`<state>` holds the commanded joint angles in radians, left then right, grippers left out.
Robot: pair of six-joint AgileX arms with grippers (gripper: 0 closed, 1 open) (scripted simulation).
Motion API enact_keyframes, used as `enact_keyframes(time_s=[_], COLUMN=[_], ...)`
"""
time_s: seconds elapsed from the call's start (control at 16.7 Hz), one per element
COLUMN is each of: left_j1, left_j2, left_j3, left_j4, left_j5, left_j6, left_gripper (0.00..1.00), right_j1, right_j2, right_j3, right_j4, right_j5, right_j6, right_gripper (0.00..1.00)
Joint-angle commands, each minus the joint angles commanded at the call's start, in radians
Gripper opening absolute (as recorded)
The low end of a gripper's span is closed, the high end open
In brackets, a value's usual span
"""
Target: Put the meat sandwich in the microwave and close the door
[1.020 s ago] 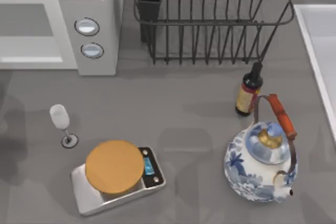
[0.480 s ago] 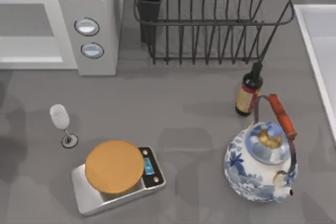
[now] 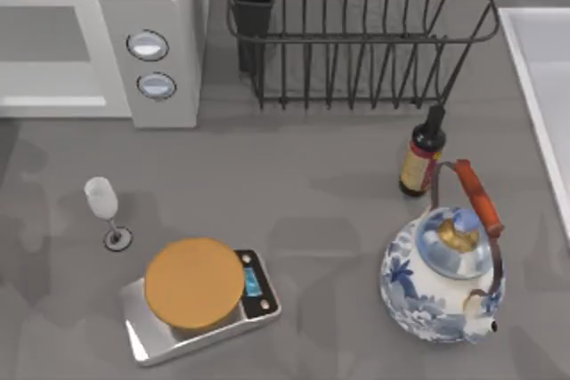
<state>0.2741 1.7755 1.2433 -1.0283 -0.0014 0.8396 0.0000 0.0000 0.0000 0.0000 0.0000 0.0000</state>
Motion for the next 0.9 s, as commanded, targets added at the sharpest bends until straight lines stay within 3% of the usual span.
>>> enact_keyframes(time_s=[0.24,0.6,0.9], left_j1=[0.013,0.011,0.019], left_j2=[-0.003,0.0,0.014], left_j3=[0.098,0.107,0.093], left_j4=[-0.105,-0.114,0.043], left_j5=[0.005,0.004,0.037], left_j6=[-0.044,-0.048,-0.152], left_gripper=[0.0,0.0,0.0], right_j1=[0.0,0.0,0.0], right_j2=[0.0,0.0,0.0], right_j3=[0.0,0.0,0.0], right_j4=[0.0,0.0,0.0], right_j5=[0.0,0.0,0.0], right_j6=[0.0,0.0,0.0], right_gripper=[1.0,1.0,1.0])
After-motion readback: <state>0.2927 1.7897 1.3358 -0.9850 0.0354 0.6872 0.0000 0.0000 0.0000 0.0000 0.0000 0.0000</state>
